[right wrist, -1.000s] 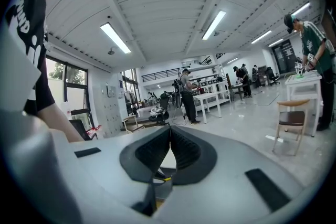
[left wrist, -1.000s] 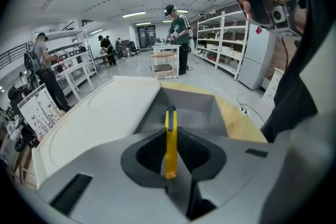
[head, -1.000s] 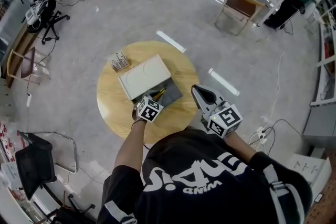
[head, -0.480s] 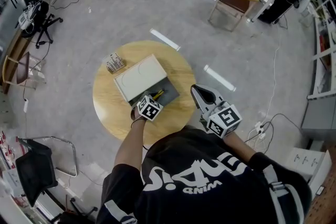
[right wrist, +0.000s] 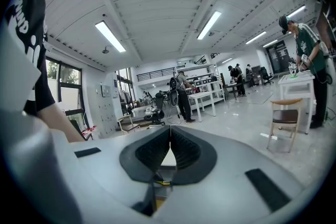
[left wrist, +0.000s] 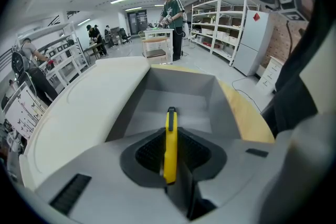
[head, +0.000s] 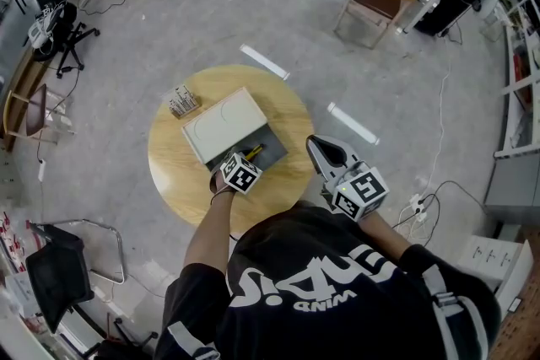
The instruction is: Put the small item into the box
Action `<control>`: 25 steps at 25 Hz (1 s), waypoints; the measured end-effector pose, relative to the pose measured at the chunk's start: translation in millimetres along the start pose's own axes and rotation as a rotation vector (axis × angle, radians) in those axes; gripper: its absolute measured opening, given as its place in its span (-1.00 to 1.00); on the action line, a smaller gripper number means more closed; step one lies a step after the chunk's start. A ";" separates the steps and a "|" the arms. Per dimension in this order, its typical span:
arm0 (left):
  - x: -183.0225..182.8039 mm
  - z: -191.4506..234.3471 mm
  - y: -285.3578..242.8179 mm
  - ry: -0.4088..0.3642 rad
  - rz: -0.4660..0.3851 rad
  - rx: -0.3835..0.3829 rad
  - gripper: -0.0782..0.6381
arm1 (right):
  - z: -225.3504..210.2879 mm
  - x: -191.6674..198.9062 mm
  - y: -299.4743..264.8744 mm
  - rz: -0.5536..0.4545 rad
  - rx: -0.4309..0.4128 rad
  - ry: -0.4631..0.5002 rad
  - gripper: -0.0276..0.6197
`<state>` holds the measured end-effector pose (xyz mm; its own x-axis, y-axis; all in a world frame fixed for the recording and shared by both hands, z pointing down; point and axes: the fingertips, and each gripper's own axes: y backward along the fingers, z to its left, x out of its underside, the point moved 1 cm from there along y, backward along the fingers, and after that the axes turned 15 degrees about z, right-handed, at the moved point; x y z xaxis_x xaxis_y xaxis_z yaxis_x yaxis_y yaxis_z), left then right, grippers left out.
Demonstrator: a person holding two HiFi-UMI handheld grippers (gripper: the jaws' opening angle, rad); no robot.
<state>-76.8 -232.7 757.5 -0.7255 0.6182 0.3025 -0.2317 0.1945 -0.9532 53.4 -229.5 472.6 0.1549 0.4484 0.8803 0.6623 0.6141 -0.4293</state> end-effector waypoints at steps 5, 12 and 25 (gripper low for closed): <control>-0.1 0.1 -1.5 0.016 0.005 0.014 -0.57 | -0.6 2.3 -0.5 0.005 -0.004 -0.003 -0.91; -3.8 0.8 5.2 0.022 -0.013 -0.003 -0.48 | -0.7 0.2 1.2 0.002 -0.006 -0.004 -0.90; -13.1 7.1 35.3 0.047 -0.090 -0.097 -0.75 | 4.2 2.9 3.8 -0.004 -0.026 0.002 -0.90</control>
<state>-80.1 -239.4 719.9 -0.6731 0.6293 0.3884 -0.2292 0.3219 -0.9186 53.3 -223.1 472.7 0.1537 0.4443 0.8826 0.6820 0.5986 -0.4202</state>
